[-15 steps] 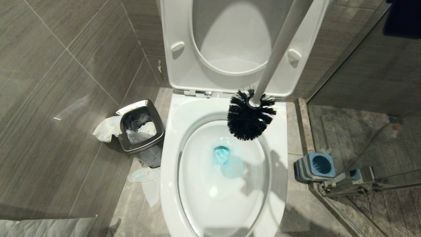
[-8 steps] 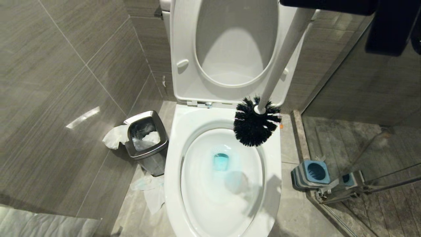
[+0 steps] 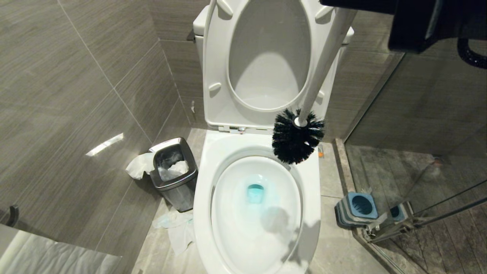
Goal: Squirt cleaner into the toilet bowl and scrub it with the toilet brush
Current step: Scrub the toilet bowl
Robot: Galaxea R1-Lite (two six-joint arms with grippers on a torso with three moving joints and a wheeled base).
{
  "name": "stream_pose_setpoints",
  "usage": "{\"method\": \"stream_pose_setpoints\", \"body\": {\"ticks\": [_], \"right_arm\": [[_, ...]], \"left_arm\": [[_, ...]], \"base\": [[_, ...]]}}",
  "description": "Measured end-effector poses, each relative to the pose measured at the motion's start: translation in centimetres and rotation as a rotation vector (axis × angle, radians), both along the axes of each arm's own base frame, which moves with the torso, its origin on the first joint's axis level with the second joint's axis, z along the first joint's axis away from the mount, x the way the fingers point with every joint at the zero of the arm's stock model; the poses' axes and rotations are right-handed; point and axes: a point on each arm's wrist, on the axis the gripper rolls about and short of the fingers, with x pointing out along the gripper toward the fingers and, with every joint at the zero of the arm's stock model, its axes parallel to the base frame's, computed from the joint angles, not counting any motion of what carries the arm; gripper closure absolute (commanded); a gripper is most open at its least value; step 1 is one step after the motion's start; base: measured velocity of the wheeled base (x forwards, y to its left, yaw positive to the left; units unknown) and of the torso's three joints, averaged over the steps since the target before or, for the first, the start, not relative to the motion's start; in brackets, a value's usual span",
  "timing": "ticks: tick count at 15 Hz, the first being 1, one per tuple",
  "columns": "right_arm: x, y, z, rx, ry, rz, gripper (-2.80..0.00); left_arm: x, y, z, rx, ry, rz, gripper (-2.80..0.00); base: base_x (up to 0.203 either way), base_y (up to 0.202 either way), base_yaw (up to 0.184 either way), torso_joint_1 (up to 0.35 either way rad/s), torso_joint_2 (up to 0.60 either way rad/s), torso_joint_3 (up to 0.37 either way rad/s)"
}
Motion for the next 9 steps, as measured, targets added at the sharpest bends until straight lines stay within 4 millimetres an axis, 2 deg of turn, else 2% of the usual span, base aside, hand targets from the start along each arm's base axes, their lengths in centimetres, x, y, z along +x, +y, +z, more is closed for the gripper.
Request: {"method": "stream_pose_setpoints", "body": {"ticks": [5, 9], "right_arm": [[3.7, -0.1, -1.4, 0.067, 0.056, -0.126, 0.00], [6.6, 1.8, -3.3, 0.107, 0.116, -0.160, 0.00]], "left_arm": [[0.0, 0.0, 0.0, 0.000, 0.000, 0.000, 0.00], [0.0, 0.0, 0.0, -0.003, 0.000, 0.000, 0.00]], "base": [[0.000, 0.000, 0.000, 0.000, 0.00, 0.000], [0.000, 0.000, 0.000, 0.000, 0.00, 0.000]]}}
